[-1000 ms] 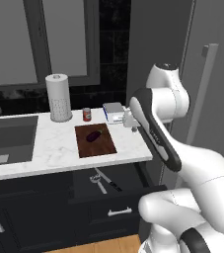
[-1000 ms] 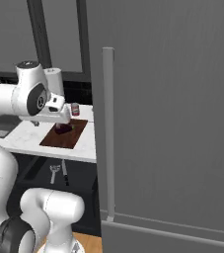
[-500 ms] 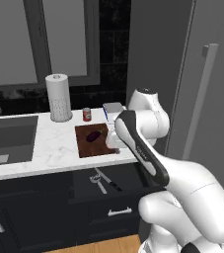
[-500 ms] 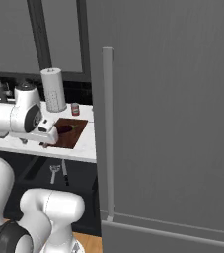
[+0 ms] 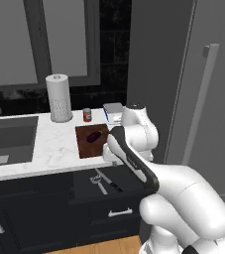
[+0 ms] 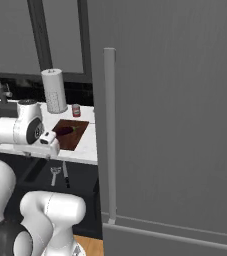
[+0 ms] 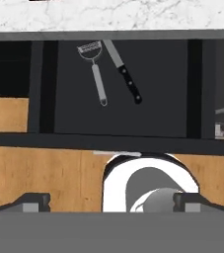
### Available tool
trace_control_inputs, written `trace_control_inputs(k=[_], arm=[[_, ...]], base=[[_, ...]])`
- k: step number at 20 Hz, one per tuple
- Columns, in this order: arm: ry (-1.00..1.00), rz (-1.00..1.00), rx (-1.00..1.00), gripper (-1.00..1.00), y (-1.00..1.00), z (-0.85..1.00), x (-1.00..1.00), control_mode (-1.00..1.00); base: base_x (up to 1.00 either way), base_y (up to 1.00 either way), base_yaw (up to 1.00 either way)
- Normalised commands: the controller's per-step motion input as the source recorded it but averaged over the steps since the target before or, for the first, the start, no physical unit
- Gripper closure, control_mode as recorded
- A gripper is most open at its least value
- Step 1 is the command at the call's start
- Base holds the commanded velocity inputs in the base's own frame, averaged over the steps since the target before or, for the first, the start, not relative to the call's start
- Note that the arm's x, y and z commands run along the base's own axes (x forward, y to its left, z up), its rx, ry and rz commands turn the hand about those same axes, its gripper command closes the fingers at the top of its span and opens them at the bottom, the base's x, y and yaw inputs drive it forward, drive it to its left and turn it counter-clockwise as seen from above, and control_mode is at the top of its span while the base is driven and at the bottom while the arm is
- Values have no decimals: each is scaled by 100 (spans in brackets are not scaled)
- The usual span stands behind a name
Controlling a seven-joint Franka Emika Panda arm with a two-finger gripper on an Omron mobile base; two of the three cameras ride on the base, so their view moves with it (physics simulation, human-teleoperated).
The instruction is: Place the appropriate cutting tool for cutting the eggplant skin on the cutting board.
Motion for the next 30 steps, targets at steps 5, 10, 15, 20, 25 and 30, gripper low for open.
trace_control_inputs(k=[5,10,15,20,25,30], arm=[[1,-5,-3,-100,7,-72,16,-100],[0,-1,-1,-100,12,-77,28,-100],[5,0,-3,-100,15,-69,60,-100],[4,0,-6,-100,19,-37,17,-100],[1,-1,-4,-100,4,-12,-2,-100],[0,0,-3,-100,0,-20,-2,-100]], base=[[0,0,0],[0,0,0],[0,0,0],[0,0,0],[0,0,0],[0,0,0]])
